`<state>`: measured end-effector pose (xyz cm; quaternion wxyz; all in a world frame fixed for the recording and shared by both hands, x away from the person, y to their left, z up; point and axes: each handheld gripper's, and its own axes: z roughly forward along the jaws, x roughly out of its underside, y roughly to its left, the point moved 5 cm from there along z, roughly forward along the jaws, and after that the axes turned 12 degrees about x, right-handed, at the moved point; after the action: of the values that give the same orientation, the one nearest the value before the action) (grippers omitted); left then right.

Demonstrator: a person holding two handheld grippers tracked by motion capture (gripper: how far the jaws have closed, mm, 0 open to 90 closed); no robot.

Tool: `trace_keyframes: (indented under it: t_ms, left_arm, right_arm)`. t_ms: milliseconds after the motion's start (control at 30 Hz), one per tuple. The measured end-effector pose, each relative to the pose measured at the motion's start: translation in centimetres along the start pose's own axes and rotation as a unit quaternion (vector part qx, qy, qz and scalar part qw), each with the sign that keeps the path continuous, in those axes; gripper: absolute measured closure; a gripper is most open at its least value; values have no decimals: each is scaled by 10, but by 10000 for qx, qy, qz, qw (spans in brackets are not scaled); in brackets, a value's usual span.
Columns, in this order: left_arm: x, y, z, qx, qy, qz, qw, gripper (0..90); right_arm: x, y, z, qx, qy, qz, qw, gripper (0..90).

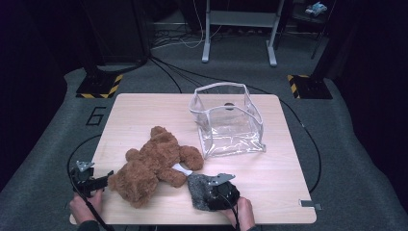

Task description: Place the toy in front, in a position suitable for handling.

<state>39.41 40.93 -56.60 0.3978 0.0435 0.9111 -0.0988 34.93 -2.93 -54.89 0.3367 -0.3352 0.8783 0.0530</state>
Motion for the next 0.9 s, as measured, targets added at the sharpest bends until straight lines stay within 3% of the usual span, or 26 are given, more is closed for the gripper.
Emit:
trace_keyframes:
  t_ms: [167,433,667,900]
  left_arm:
    - [0,0,0,1,4,1,10000,82]
    - [0,0,0,-1,-2,2,10000,82]
    - [0,0,0,-1,4,3,10000,82]
    - [0,0,0,-1,2,2,10000,82]
  right_arm:
    - [0,-1,-1,-72,-31,-26,10000,551]
    - [2,-4,-2,-191,-131,151,9996,723]
    - [1,-2,-7,-183,-200,165,9995,757]
    - [-5,-6,-25,-103,-408,231,9988,758]
